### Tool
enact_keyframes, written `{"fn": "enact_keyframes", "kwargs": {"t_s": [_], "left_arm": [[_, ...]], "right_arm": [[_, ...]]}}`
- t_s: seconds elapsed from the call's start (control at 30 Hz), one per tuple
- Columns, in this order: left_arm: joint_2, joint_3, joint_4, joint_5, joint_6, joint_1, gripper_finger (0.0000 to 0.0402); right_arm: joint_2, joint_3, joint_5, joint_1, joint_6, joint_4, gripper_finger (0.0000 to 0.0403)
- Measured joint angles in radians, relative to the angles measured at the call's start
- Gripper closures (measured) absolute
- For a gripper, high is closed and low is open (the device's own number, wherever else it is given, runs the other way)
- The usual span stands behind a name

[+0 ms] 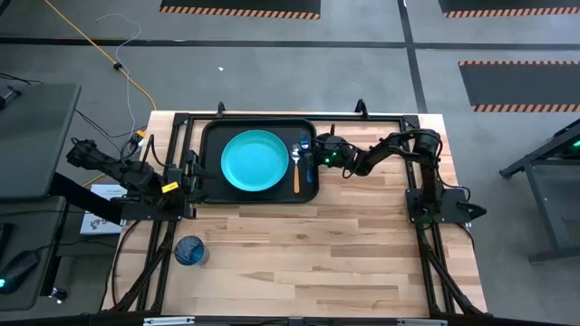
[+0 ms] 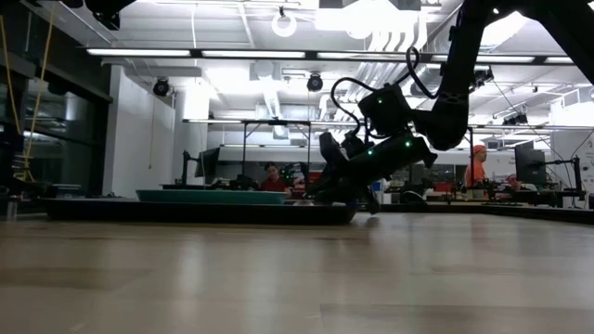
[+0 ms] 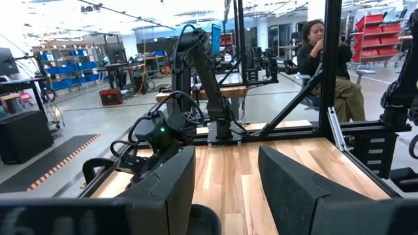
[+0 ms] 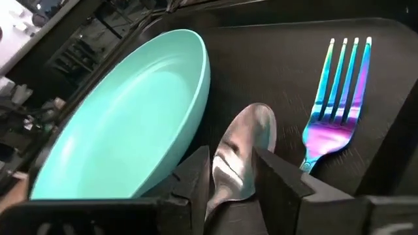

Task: Pick and place plate/cup/fork/spoon on tray
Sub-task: Put the blue glass on the black serving tray

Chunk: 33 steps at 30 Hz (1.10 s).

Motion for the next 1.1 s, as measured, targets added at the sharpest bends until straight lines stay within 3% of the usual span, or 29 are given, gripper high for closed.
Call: {"fn": "enact_keyframes", "kwargs": {"t_s": [0.23, 0.47, 0.63, 0.8, 1.1], "left_arm": [[0.000, 0.000, -0.013, 0.000, 0.000, 0.000, 0.0245], [0.000, 0.000, -0.049, 0.000, -0.002, 0.000, 0.0245], [0.000, 0.000, -0.063, 0.000, 0.000, 0.000, 0.0245], [0.000, 0.000, -0.068, -0.042, 0.015, 0.000, 0.0245], [-0.002, 0.000, -0.078, -0.089, 0.020, 0.000, 0.0245]], "right_arm": [[-0.079, -0.001, 0.008, -0.016, -0.099, -0.052, 0.0295], [-0.287, -0.002, -0.010, 0.015, -0.290, -0.196, 0.0295], [-0.449, -0.002, -0.015, 0.128, -0.446, -0.362, 0.0295], [-0.527, 0.000, 0.006, 0.287, -0.545, -0.411, 0.0299], [-0.528, 0.000, 0.245, 0.504, -0.585, -0.381, 0.0311]]}}
